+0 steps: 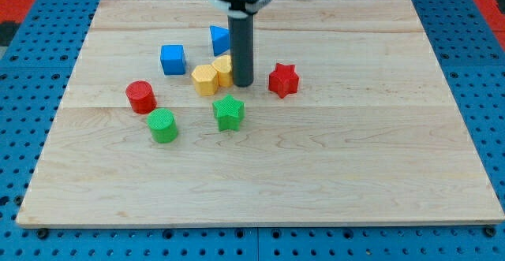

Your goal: Separate the green star from the green circle

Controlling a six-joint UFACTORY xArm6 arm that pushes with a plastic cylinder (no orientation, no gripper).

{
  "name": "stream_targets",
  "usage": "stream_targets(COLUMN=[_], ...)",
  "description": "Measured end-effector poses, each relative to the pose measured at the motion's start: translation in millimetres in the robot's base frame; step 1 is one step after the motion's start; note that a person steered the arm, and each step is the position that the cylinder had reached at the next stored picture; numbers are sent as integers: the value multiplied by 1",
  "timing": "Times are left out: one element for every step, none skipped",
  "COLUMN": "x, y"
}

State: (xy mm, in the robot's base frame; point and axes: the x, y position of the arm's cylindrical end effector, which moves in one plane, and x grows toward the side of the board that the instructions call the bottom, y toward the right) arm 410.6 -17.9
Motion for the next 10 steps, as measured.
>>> stream_targets(x=[32, 32, 32, 33, 46, 72, 73, 92, 97, 97], y=[-11, -67, -104, -119, -109, -71, -36, -18, -29, -46])
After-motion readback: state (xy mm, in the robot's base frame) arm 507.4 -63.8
